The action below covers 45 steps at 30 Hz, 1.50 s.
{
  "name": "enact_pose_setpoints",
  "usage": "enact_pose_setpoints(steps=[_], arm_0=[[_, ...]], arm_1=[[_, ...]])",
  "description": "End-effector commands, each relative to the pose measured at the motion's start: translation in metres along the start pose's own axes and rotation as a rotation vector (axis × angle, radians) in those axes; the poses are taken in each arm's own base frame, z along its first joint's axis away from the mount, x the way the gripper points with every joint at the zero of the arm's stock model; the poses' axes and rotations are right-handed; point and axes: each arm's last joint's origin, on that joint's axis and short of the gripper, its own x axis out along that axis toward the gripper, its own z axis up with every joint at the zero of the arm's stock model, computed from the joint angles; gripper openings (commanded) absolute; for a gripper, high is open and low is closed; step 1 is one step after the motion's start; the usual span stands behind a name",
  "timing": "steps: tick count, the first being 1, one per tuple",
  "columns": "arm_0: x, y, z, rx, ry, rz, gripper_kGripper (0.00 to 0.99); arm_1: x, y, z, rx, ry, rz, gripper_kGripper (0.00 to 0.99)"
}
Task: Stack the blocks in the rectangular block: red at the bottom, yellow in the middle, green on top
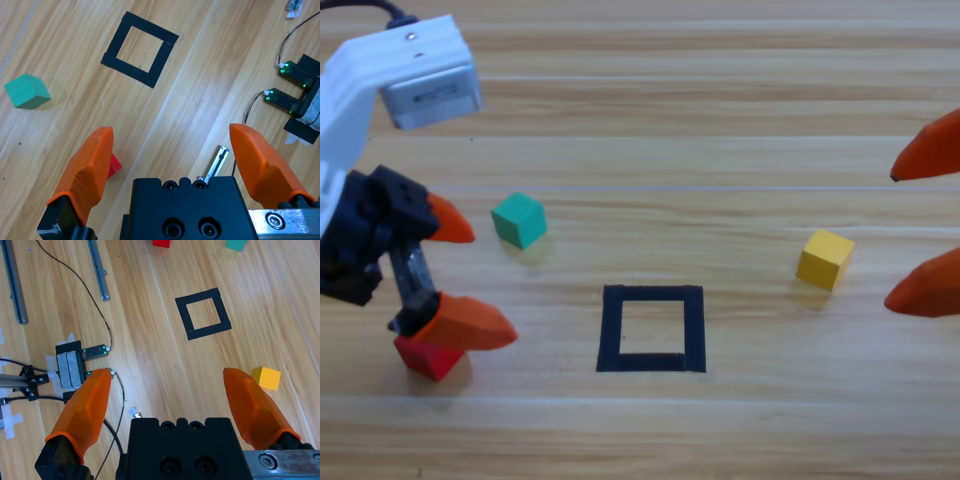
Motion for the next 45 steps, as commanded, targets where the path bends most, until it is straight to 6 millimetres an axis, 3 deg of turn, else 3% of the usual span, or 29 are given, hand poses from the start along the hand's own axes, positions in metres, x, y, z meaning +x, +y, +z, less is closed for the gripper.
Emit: enact_pose_setpoints(steps=[1,10,17,23,27,31,37,45], arm_0=[[0.008,-0.008,0.012,0.040,0.002,-0.032,0.990],[-0.015,-0.012,0.039,0.062,-0.043,-0.034,0.990],[-0.013,-0.012,0.037,-0.007,-0.028,0.016,0.990],[-0.019,0.002,0.026,-0.513,-0.075,0.311,0.957],[-0.025,0.004,-0.002,-0.823,-0.118,0.410,0.959],[-0.031,0.004,-0.024,-1.074,-0.157,0.448,0.957],[-0.005,0.008,-0.007,-1.280,-0.052,0.556,0.959],[0.056,0.018,0.024,-1.478,0.125,0.696,0.945]], arm_1=[[0.032,0.006,0.002,-0.030,0.100,0.075,0.986],[0.053,-0.001,0.003,0.029,0.159,0.077,0.986],[0.103,-0.051,0.006,0.195,0.295,-0.085,0.983],[0.133,-0.094,-0.001,0.268,0.388,-0.203,0.982],[0.141,-0.128,-0.015,0.314,0.431,-0.235,0.980],[0.155,-0.143,-0.027,0.290,0.497,-0.246,0.982],[0.177,-0.157,-0.043,0.273,0.582,-0.247,0.985],[0.207,-0.172,-0.057,0.246,0.644,-0.191,0.983]])
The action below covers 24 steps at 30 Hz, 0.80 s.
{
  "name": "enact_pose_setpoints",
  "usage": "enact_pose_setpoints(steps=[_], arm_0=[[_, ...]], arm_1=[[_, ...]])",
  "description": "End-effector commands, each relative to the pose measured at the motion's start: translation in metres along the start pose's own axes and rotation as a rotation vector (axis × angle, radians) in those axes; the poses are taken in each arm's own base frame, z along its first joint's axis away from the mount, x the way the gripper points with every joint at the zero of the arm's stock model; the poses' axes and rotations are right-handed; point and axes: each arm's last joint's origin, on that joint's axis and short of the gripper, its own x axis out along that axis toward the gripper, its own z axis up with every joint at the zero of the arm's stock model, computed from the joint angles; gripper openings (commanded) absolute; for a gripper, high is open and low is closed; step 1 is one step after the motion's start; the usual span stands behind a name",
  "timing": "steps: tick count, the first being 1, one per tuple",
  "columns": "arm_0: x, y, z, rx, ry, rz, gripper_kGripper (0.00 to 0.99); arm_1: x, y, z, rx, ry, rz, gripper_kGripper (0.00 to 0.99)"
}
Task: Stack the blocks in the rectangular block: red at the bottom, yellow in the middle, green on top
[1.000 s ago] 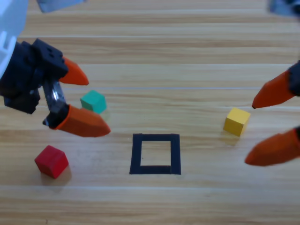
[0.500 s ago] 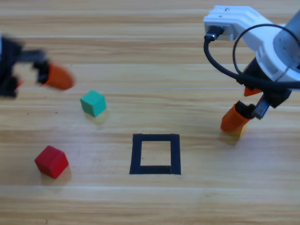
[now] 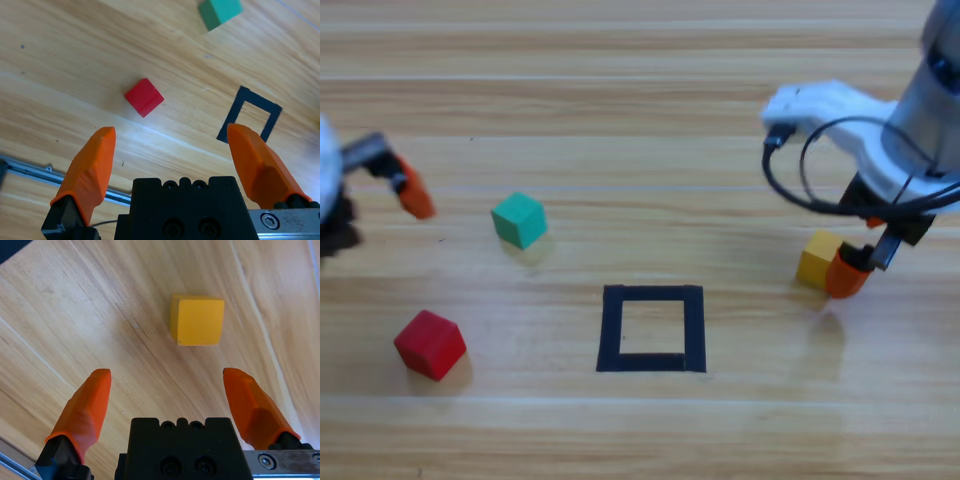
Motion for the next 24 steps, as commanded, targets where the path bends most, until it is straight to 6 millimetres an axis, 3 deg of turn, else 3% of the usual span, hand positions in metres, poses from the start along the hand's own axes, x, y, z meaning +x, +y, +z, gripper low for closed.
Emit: enact_pose_setpoints(steps=[1,14,20,24], arm_0=[[0.046,-0.034,-0.009,-0.072,0.063,0.172,0.945],[0.096,-0.040,0.021,-0.368,0.154,0.317,0.943],[0.112,-0.032,0.035,-0.457,0.199,0.352,0.937],[0.124,-0.021,0.038,-0.497,0.237,0.369,0.933]], arm_1=[[0.047,-0.018,0.006,0.011,0.090,0.035,0.983],[0.088,-0.044,0.017,0.030,0.116,0.084,0.950],[0.096,-0.047,0.023,0.016,0.116,0.090,0.922],[0.098,-0.048,0.025,0.007,0.115,0.094,0.828]])
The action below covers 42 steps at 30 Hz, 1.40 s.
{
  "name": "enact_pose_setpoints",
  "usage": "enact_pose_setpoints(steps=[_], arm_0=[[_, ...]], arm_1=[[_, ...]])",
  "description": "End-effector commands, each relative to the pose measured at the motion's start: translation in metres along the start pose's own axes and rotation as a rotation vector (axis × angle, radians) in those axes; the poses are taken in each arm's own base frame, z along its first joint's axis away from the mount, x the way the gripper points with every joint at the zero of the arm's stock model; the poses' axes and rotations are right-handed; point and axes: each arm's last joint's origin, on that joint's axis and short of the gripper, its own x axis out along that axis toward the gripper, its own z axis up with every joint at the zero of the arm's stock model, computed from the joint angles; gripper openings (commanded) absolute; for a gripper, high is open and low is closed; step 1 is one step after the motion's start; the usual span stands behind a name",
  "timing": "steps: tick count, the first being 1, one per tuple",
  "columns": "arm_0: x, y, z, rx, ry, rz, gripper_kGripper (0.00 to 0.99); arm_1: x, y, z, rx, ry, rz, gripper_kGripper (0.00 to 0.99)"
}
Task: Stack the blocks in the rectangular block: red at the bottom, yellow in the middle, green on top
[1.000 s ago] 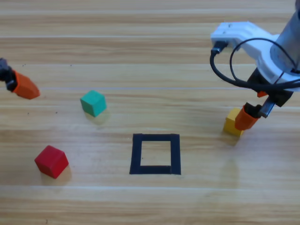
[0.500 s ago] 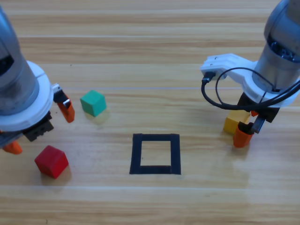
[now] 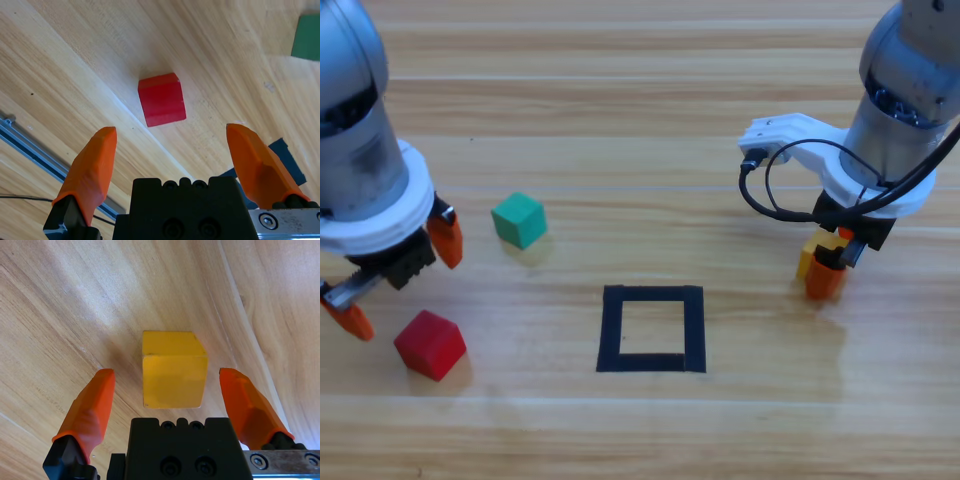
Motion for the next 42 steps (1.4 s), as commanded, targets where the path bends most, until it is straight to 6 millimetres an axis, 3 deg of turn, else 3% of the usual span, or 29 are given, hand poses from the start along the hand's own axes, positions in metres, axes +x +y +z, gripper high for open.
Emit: enact_pose_setpoints(steps=[1,3,7,10,15,19,27,31,37,40,42], arm_0=[[0.031,0.003,0.019,-0.082,0.049,0.064,0.933],[0.038,0.007,0.020,-0.090,0.063,0.066,0.934],[0.059,0.015,0.017,-0.096,0.090,0.071,0.960],[0.065,0.016,0.016,-0.098,0.091,0.074,0.979],[0.070,0.013,0.015,-0.095,0.090,0.071,0.976],[0.075,0.009,0.014,-0.092,0.090,0.069,0.966],[0.085,0.007,0.012,-0.088,0.088,0.074,0.937],[0.090,0.007,0.011,-0.082,0.090,0.076,0.897],[0.099,0.005,0.009,-0.046,0.094,0.078,0.765],[0.108,0.001,0.007,-0.024,0.106,0.090,0.759],[0.111,-0.002,0.007,0.002,0.105,0.100,0.657]], arm_1=[[0.033,-0.014,0.003,0.014,0.042,0.042,0.795],[0.034,-0.014,0.003,0.013,0.045,0.044,0.716],[0.037,-0.014,0.002,0.010,0.053,0.048,0.399],[0.037,-0.013,0.000,0.010,0.060,0.044,0.216],[0.024,-0.012,-0.004,0.032,0.048,0.023,0.026],[0.004,-0.013,-0.008,0.105,0.004,0.015,0.026],[-0.018,-0.007,-0.011,0.330,-0.066,0.141,0.026],[-0.034,-0.003,-0.025,0.488,-0.054,0.069,0.029],[-0.051,0.008,-0.034,0.694,-0.012,0.015,0.078],[-0.059,0.015,-0.040,0.742,-0.017,0.013,0.078],[-0.066,0.021,-0.044,0.769,-0.031,0.014,0.078]])
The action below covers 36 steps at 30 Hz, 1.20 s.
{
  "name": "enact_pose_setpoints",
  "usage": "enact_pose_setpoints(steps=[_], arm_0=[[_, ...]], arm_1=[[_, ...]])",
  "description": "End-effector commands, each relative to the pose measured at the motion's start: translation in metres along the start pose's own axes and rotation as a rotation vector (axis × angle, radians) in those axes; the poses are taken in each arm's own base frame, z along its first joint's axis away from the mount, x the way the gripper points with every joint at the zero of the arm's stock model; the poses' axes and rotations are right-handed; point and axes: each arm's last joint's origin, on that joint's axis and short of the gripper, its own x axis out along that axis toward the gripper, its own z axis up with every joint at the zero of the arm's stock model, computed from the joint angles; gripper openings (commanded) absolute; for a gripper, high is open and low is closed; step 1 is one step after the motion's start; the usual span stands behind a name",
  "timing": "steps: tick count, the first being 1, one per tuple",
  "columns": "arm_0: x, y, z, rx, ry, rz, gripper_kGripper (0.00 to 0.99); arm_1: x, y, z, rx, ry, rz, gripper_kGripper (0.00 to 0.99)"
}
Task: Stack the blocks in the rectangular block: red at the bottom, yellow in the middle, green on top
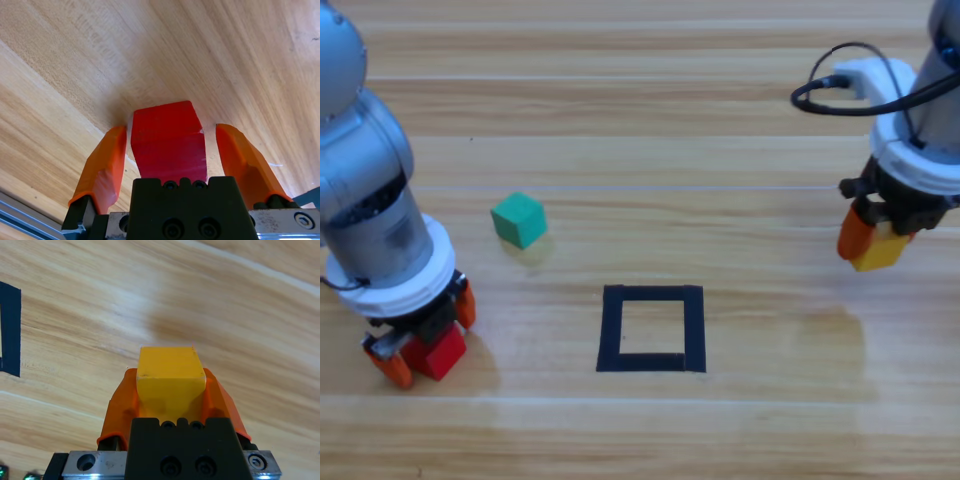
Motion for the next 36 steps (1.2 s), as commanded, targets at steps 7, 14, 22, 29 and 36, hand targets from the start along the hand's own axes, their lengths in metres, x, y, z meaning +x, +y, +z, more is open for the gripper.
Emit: enact_pose_setpoints(steps=[7,14,22,29,36], arm_0=[[0.015,-0.002,0.008,0.162,0.004,0.088,0.141],[-0.005,-0.029,0.010,0.509,-0.027,-0.008,0.000],[-0.018,-0.059,-0.047,0.906,-0.028,-0.097,0.003],[-0.002,-0.098,-0.122,1.179,0.005,-0.008,0.025],[-0.005,-0.117,-0.167,1.254,0.002,-0.012,0.044]], arm_1=[[-0.047,0.012,-0.045,0.132,-0.058,0.012,0.078],[-0.057,0.019,-0.057,0.158,-0.098,-0.019,0.063],[-0.062,0.020,-0.058,0.193,-0.112,-0.009,0.028],[-0.064,0.019,-0.061,0.230,-0.113,-0.006,0.028],[-0.060,0.018,-0.061,0.224,-0.104,-0.015,0.028]])
